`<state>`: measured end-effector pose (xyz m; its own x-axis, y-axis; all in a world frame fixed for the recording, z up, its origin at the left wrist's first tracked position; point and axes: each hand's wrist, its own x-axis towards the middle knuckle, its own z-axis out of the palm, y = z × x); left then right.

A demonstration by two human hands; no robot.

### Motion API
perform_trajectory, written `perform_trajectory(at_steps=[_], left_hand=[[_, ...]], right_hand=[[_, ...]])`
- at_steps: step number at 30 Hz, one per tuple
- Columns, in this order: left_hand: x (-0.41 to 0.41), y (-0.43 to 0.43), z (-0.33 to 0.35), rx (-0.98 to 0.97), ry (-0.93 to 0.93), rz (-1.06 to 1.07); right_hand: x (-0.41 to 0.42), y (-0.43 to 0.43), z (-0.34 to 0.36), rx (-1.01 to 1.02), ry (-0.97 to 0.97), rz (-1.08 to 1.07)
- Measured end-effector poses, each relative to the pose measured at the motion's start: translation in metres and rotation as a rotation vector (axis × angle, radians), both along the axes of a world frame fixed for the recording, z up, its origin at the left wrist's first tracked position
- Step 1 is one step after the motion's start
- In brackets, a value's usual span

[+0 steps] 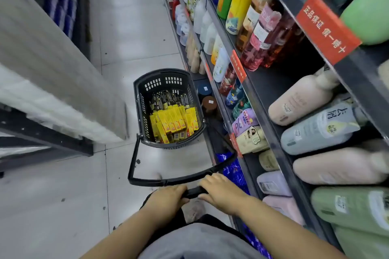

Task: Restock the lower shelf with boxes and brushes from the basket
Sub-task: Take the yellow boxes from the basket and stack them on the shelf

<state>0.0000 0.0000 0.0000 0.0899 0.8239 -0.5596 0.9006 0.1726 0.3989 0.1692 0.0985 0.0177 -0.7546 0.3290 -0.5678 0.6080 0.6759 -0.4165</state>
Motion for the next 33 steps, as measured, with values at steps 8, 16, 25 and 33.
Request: perform_trajectory(at_steps=[8,16,25,33], left_hand=[[-0.033,0.036,0.006,0.176,-0.031,0.026],[-0.099,0.139,0.004,0.214,-0.07,-0.009],[-0.222,0.272,0.007,0.177,-0.054,-0.078],[-0.311,0.39,0.005,0.146,-0.001,-0.007]], right_hand=[[-0.034,0.054,-0.005,0.381,0.227,0.253],[-0.099,0.153,-0.008,0.415,0.168,0.223],[-0.219,0.273,-0.009,0.141,0.084,0.066],[-0.315,0.398,-0.014,0.112,0.138,0.089]])
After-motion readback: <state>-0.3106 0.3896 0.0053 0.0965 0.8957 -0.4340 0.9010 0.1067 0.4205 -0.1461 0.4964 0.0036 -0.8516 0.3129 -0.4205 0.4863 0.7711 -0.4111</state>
